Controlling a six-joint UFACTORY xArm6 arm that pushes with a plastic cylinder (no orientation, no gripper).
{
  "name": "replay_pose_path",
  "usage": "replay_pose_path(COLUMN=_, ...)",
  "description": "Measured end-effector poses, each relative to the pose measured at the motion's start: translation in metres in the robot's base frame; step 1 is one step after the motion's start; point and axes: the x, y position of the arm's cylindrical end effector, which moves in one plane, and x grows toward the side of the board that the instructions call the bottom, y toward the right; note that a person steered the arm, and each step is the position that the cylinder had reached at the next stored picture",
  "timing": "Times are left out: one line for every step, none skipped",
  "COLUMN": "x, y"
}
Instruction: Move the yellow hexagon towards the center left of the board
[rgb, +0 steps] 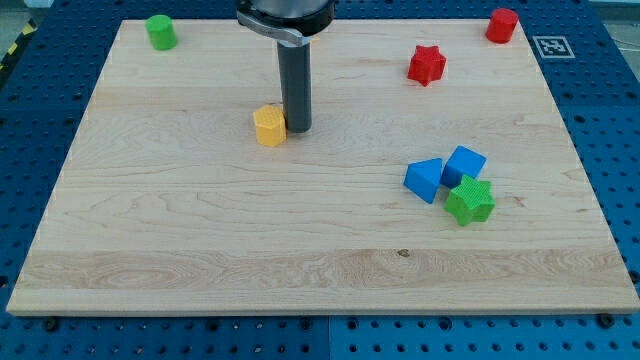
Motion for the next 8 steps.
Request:
replay_pose_path(x=0.007, y=-0.01)
replay_pose_path(x=0.008, y=-0.011)
replay_pose_path(x=0.009, y=-0.011)
replay_pose_path(x=0.024, y=-0.019)
replay_pose_path(x=0.025, y=-0.037)
replay_pose_path(x=0.025, y=-0.06)
replay_pose_path(x=0.025, y=-0.084)
replay_pose_path(x=0.025, y=-0.105)
